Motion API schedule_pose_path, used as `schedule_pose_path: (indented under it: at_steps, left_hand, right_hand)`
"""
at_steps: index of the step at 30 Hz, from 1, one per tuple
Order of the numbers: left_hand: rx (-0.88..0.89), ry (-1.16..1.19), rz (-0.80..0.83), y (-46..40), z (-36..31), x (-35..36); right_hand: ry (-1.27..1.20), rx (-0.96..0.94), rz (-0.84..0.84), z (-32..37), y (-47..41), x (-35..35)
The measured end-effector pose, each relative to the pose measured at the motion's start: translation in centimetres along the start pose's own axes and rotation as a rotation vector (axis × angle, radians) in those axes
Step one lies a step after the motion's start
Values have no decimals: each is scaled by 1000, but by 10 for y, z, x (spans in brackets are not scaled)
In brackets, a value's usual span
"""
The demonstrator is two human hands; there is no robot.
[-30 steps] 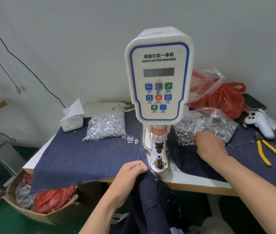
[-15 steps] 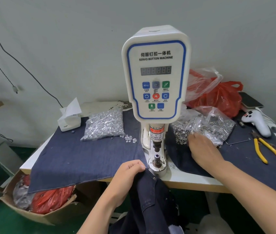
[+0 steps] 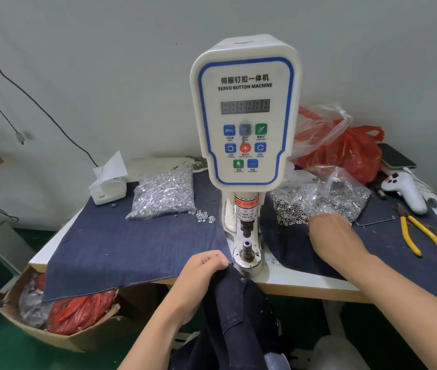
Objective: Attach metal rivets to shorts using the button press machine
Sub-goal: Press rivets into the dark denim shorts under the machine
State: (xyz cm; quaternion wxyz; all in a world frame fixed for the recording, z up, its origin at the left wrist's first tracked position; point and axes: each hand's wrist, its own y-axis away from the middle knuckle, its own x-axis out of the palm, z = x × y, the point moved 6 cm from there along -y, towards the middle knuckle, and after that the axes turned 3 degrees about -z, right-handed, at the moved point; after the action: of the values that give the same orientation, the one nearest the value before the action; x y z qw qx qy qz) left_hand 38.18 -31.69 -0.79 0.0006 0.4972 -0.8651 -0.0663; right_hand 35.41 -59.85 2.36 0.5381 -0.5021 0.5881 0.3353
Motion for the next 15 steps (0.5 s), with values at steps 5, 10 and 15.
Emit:
schedule_pose_path:
  at_steps: [5,10,15]
  left_hand:
    - [-1,-19,11,1,-1,1]
    - [-12,-16,9,2,0,1]
    - [-11,-11,10,2,0,1]
  right_hand:
    - [80,-39,64,5,0,-4]
    - [75,-17,101,6,-1,-4]
    - [-70,53,34,1,-8,-9]
